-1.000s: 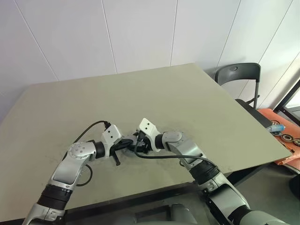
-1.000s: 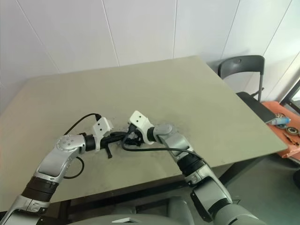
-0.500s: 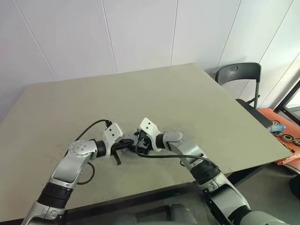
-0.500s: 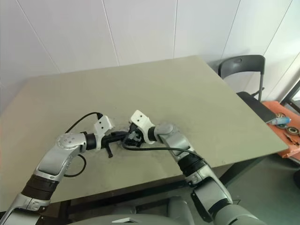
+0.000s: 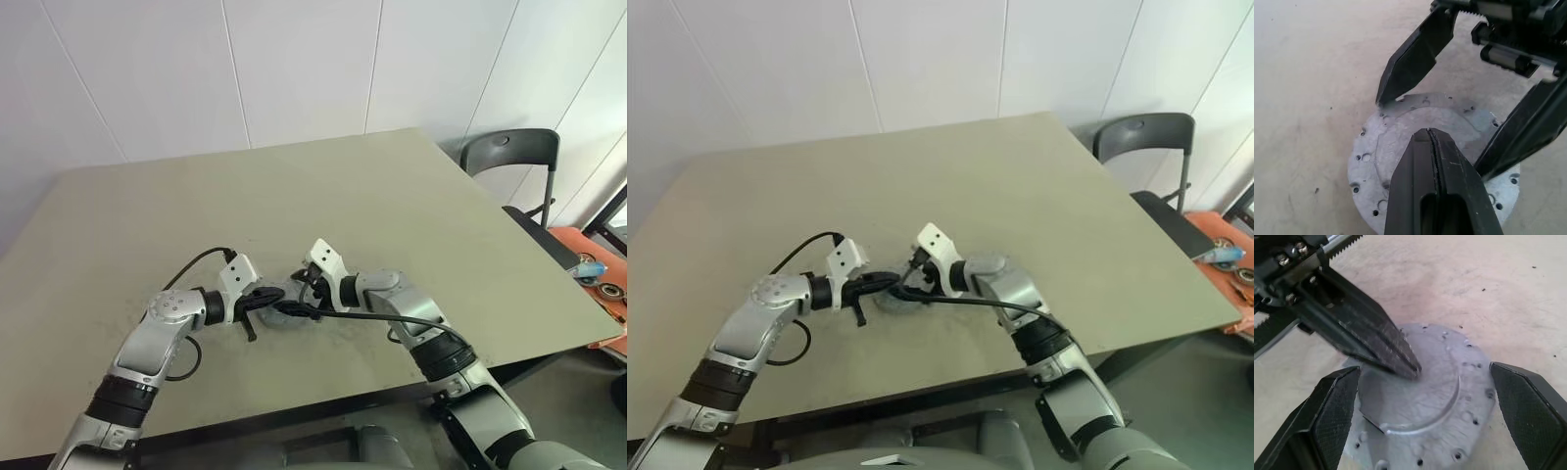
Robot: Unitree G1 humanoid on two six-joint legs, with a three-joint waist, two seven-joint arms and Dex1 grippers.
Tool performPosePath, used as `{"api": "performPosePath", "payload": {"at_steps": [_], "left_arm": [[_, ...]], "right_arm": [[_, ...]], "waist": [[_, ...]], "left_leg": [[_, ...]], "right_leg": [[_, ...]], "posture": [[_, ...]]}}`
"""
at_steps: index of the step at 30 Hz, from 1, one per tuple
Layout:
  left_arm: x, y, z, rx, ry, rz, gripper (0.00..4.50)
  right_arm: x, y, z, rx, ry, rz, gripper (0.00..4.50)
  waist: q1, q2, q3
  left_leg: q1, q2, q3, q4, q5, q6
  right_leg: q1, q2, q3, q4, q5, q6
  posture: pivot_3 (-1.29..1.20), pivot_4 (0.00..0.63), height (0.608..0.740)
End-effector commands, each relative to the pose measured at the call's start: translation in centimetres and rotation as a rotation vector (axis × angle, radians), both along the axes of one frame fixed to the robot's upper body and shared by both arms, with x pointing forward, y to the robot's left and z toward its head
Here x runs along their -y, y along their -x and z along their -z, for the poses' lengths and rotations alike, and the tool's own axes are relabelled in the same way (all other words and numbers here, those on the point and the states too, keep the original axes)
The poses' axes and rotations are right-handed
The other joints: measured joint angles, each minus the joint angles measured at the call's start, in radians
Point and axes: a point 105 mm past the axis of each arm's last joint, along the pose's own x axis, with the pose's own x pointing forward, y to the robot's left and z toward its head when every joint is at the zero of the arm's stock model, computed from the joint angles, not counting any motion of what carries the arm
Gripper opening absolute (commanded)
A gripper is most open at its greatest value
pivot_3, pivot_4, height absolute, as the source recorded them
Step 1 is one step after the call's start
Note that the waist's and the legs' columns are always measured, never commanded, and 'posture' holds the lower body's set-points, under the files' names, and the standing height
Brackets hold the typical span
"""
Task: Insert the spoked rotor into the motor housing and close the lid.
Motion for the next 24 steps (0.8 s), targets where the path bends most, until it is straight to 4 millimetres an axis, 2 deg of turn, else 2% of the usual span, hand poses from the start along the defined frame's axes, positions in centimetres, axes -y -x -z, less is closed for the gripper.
{"api": "performPosePath", "payload": {"at_steps": [1,10,13,17,24], "left_arm": [[-0.5,0.0,1.2,-0.024,-0.018,0.002,0.00],[-0.9,0.0,2.3,-0.040,-0.011,0.017,0.00],[-0.8,0.1,2.6,-0.050,-0.004,0.025,0.00],[-0.9,0.0,2.8,-0.051,-0.002,0.031,0.00],[0.2,0.3,1.7,-0.034,0.006,0.052,0.00]], "right_arm": [[0.0,0.7,0.3,-0.021,0.005,-0.024,4.47],[1.0,0.8,0.1,-0.109,-0.040,0.009,4.47],[2.0,0.9,1.0,-0.203,-0.024,0.063,4.47],[2.9,2.1,1.6,-0.367,-0.053,0.096,4.47],[4.3,2.8,2.8,-0.549,-0.061,0.195,4.47]], "waist": [[-0.001,0.000,0.000],[-0.001,0.000,-0.001],[0.000,0.000,-0.002],[0.001,-0.002,-0.004],[-0.001,0.000,-0.004]], "left_leg": [[0.000,0.000,0.000,0.000,0.000,0.000],[0.001,0.000,0.000,0.001,0.000,0.000],[0.004,0.000,0.001,0.000,0.000,0.000],[0.008,0.000,0.001,0.000,0.000,0.000],[0.008,0.000,0.001,0.000,0.000,0.000]], "right_leg": [[0.000,0.000,0.000,0.000,0.000,0.000],[0.001,0.000,0.000,0.000,0.000,0.000],[0.003,0.000,0.000,0.000,0.000,0.000],[0.008,0.000,0.000,0.000,0.000,0.000],[0.008,0.000,0.000,0.000,0.000,0.000]], "posture": [[0.00,0.000,0.740],[0.00,0.000,0.740],[0.00,0.000,0.740],[0.00,0.000,0.740],[0.00,0.000,0.740]]}}
